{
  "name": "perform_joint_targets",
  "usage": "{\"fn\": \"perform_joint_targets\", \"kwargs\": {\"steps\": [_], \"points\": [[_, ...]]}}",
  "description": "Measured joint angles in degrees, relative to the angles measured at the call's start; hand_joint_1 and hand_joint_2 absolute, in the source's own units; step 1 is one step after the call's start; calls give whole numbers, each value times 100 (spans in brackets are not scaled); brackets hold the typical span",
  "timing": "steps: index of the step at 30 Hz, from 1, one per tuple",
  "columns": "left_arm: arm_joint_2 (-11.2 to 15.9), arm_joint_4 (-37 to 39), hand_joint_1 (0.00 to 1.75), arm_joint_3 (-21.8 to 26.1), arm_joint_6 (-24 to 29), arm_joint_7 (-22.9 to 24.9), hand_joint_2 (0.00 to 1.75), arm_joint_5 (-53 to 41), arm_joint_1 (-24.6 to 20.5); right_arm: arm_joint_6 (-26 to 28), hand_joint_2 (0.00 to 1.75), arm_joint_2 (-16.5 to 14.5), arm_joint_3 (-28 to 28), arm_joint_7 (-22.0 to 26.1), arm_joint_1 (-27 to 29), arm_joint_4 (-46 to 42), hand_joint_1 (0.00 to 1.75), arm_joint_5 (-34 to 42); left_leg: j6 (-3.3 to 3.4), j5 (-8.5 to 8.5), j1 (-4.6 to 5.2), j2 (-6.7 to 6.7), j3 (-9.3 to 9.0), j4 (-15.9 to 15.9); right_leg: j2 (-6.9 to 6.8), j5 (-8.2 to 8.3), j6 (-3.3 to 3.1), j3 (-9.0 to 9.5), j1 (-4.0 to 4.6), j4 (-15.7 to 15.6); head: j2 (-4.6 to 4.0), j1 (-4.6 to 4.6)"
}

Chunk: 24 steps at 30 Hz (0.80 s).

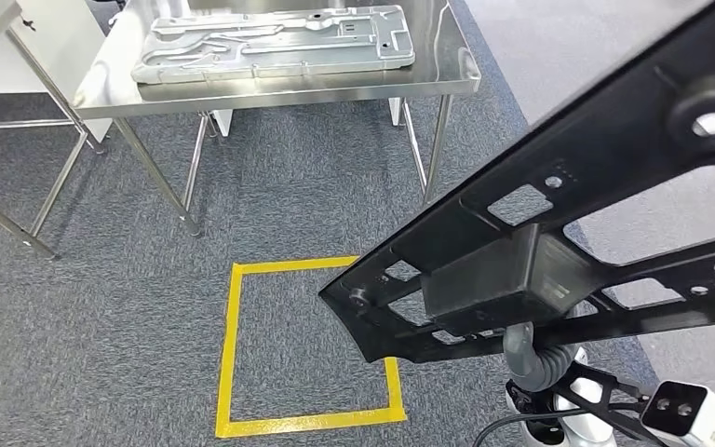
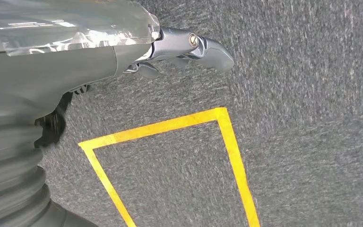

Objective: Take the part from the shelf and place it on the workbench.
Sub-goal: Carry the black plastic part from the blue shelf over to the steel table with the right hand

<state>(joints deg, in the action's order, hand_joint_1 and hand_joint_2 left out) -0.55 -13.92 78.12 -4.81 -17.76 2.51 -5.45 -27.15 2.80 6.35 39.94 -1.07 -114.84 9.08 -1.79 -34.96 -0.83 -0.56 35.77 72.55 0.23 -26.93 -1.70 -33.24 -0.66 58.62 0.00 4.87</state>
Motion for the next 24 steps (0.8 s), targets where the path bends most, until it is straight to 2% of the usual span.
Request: {"fn": "perform_joint_targets", "kwargs": {"steps": [1,2,5,7,9,10,12,13,14,15,16,18,19,20,21,22,23,24], "points": [[-1,0,0,0,0,1,175,2,10,-15,175,0,-3,-1,8,1,175,1,1,-98,2,1,204,220,14,-41,-7,45,14,0,0,1],[-1,0,0,1,0,2,175,3,21,-32,175,0,-5,-2,12,2,175,2,18,-80,5,1,314,238,29,-85,-11,103,28,0,0,1],[0,0,0,2,0,4,175,7,37,-65,175,0,-8,-1,14,2,175,6,64,142,13,2,340,-30,52,-159,-13,207,50,-1,0,1],[0,0,0,2,0,4,175,5,37,-65,175,0,-8,-1,14,2,175,7,68,171,14,2,330,-69,52,-164,-13,214,50,-1,0,1],[1,0,0,2,0,4,175,4,36,-68,175,0,-9,-1,14,2,175,10,99,355,25,2,261,-314,52,-192,-11,257,59,-2,0,1],[10,1,0,1,-1,3,175,-1,39,-84,175,1,-19,-2,17,2,175,14,150,530,56,3,175,-624,56,-243,16,302,68,-11,0,0],[29,3,0,1,-3,2,175,-8,47,-140,175,1,-44,-1,26,3,175,20,270,829,109,6,15,-1185,62,-303,97,402,86,10,0,-1],[36,4,0,1,-4,1,175,-6,53,-167,175,1,-62,-2,29,1,175,19,326,914,117,8,-77,-1386,63,-337,147,442,92,27,0,-1],[34,5,0,2,-5,-1,175,-2,54,-181,175,0,-74,-1,26,-3,175,15,356,933,100,9,-145,-1432,56,-343,177,446,92,103,0,-2],[32,5,0,2,-5,-3,175,3,53,-183,175,0,-86,-1,18,-8,175,11,381,930,85,9,-220,-1462,50,-382,206,386,89,241,0,-2],[30,5,0,2,-6,-5,175,5,51,-182,175,0,-95,-1,11,-12,175,7,399,922,72,10,-284,-1485,43,-460,234,247,80,492,0,-3],[29,5,0,2,-7,-8,175,2,51,-175,175,0,-102,-1,18,-13,175,-9,418,855,72,15,-357,-1498,34,-720,285,-222,51,1177,0,-2],[28,5,0,2,-7,-9,175,2,58,-164,175,0,-102,-1,29,-11,175,-27,415,813,71,18,-398,-1497,30,-844,309,-443,33,1428,0,-2],[26,6,0,2,-7,-12,175,2,67,-139,175,0,-101,-2,39,-10,175,-48,410,763,71,21,-451,-1497,24,-888,326,-587,17,1513,0,-2],[25,6,0,2,-7,-18,175,2,77,-102,175,1,-101,-3,43,-9,175,-67,401,713,70,26,-515,-1497,16,-807,339,-625,4,1396,0,-2],[24,7,0,3,-9,-28,175,3,84,-56,175,2,-100,-3,43,-9,175,-79,388,657,69,29,-593,-1497,9,-585,341,-567,-4,1094,0,-2],[22,7,0,3,-13,-39,175,4,88,-8,175,5,-100,-3,43,-9,175,-84,371,598,69,32,-661,-1498,2,-270,327,-465,-7,707,0,-2],[22,7,0,3,-17,-50,175,4,87,26,175,8,-100,-3,46,-9,175,-83,347,542,73,35,-726,-1496,-6,-47,304,-375,6,386,0,-2]]}}
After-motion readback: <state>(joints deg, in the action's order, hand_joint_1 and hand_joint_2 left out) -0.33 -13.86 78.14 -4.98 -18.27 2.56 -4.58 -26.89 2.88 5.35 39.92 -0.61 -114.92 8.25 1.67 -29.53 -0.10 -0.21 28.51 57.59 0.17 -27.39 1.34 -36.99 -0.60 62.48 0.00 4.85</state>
